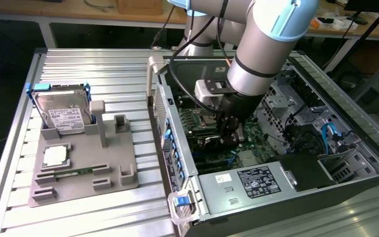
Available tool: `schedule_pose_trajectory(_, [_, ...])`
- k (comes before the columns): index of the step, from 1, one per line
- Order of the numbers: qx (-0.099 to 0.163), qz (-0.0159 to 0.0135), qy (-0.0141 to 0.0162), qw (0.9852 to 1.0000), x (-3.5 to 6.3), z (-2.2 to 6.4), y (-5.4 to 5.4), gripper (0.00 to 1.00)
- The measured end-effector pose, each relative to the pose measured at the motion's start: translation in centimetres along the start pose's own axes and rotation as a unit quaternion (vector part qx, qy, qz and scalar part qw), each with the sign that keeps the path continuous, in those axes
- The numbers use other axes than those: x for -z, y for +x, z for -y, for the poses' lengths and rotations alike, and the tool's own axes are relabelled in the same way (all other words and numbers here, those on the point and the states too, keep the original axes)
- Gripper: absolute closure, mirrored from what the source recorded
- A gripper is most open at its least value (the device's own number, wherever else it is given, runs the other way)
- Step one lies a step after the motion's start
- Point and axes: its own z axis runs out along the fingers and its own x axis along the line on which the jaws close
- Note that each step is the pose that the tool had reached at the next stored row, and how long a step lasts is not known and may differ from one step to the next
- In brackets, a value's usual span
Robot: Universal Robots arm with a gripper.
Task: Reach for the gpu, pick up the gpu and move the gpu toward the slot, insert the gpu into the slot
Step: 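Insert the gpu into the slot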
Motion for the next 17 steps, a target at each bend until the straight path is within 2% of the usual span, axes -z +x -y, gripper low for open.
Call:
schedule_pose_trajectory(3, [0.000,-0.0020,0.0000,1.0000,0.05,0.00,-0.01,0.73])
schedule_pose_trajectory(17, [0.000,-0.0023,0.0000,1.0000,0.42,-0.02,-0.10,0.73])
